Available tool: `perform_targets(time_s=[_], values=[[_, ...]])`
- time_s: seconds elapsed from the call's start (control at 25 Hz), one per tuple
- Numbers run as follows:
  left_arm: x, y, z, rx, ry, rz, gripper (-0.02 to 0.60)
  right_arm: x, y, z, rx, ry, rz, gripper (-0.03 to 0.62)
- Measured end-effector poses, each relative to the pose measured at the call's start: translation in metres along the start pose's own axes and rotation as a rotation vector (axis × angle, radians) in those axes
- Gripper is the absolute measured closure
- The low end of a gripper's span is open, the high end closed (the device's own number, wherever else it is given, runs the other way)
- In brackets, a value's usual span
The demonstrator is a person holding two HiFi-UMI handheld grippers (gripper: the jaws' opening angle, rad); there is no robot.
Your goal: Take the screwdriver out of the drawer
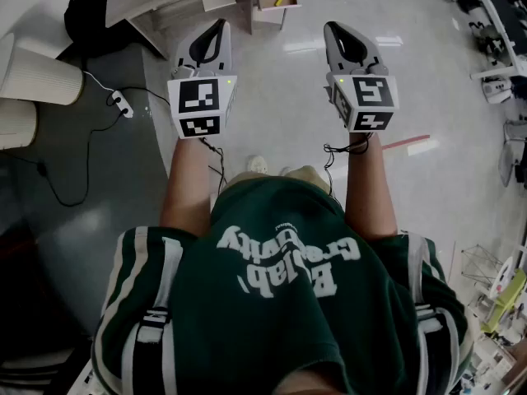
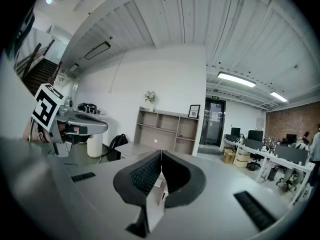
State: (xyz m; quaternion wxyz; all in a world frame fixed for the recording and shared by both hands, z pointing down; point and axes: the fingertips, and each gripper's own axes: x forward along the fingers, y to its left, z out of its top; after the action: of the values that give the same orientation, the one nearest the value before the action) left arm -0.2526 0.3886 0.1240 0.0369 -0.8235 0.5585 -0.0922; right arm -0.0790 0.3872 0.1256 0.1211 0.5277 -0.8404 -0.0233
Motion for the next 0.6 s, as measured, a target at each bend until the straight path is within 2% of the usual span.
perform_targets(time_s=[0.6], values=[[0.0018,0.0116,0.0091,0.023,-0.027,-0.019,0.564,0.0080,0.0087,0.0080,-0.044,-0.010,-0.027,0.560]])
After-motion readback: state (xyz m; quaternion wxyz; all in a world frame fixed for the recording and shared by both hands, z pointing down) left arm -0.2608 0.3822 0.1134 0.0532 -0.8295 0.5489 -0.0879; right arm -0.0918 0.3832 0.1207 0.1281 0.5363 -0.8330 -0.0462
